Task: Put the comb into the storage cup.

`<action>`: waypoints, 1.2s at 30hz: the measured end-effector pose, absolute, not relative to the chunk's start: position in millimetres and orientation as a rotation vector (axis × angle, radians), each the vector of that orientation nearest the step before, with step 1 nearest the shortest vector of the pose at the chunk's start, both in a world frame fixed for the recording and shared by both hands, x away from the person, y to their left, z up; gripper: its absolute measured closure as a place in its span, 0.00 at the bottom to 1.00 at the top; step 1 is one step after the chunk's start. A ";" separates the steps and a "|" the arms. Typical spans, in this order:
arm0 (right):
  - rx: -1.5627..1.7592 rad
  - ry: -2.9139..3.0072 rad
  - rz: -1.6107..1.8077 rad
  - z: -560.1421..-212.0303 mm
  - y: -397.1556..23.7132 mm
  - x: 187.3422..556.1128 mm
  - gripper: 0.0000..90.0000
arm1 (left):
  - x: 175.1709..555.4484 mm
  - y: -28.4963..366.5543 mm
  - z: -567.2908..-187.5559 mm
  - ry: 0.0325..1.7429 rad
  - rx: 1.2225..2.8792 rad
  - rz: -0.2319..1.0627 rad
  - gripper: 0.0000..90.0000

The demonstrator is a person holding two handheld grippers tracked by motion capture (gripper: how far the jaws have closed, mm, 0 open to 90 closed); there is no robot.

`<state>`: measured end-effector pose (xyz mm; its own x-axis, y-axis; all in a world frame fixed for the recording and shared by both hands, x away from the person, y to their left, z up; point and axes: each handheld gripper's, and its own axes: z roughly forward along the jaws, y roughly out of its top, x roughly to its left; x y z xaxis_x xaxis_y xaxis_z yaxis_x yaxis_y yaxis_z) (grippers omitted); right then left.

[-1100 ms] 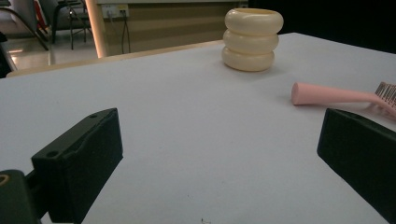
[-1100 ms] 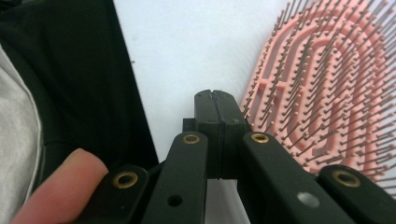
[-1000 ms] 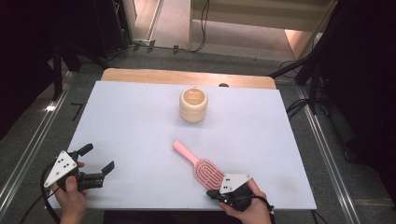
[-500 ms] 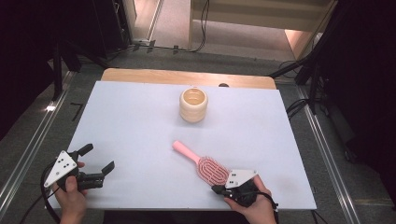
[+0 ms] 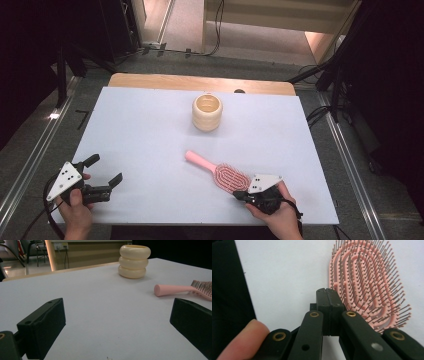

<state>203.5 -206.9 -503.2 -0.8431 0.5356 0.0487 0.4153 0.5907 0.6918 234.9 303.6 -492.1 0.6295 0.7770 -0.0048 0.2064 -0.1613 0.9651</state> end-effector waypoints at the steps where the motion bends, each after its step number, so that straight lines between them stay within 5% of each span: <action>1: 0.809 2.649 1.090 -503.1 -208.4 204.6 0.98 | 234.8 303.6 -492.1 0.813 1.696 0.616 0.01; 36: 0.955 2.508 1.076 -497.2 -251.4 247.3 0.98 | 240.2 259.2 -461.0 0.676 1.771 0.475 0.01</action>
<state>247.3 -251.4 -497.2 -0.7539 0.6564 0.0269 0.4719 0.5126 0.7174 240.2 259.2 -461.0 0.7545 0.6560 -0.0178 0.2050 -0.2099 0.9560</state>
